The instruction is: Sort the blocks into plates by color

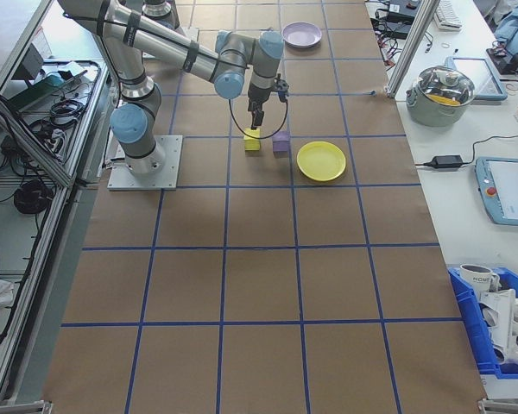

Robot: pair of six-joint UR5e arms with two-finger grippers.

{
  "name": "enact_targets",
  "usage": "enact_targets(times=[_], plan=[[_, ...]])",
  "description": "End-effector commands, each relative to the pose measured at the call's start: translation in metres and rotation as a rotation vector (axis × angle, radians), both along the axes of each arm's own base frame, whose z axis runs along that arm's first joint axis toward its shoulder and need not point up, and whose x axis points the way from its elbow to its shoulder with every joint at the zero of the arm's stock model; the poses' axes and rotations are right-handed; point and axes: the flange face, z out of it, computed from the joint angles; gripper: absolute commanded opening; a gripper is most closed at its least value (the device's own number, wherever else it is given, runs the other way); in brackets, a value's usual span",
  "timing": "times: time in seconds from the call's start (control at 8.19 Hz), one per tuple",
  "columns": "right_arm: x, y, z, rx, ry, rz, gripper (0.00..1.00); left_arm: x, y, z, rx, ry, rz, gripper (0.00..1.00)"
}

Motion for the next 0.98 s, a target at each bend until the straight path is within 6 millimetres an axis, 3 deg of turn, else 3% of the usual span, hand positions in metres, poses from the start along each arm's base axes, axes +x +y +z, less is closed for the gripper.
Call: enact_targets(times=[0.0,0.37,0.49,0.73,0.85], plan=[[0.001,-0.004,-0.063,0.11,-0.021,-0.005,0.98,0.0,0.001,-0.001,0.006,0.0,0.0,1.0],[-0.002,-0.007,-0.077,0.133,-0.002,-0.005,0.91,0.001,0.0,-0.001,-0.003,-0.002,0.002,1.0],[-0.002,-0.007,-0.077,0.131,-0.002,-0.005,0.82,0.001,0.0,-0.001,-0.005,-0.003,0.002,1.0],[-0.002,-0.008,-0.076,0.127,-0.002,-0.004,0.51,0.001,-0.001,-0.002,-0.001,-0.004,0.002,1.0],[-0.002,-0.008,-0.072,0.121,-0.002,-0.004,0.43,0.001,0.0,-0.002,0.002,-0.004,0.0,1.0]])
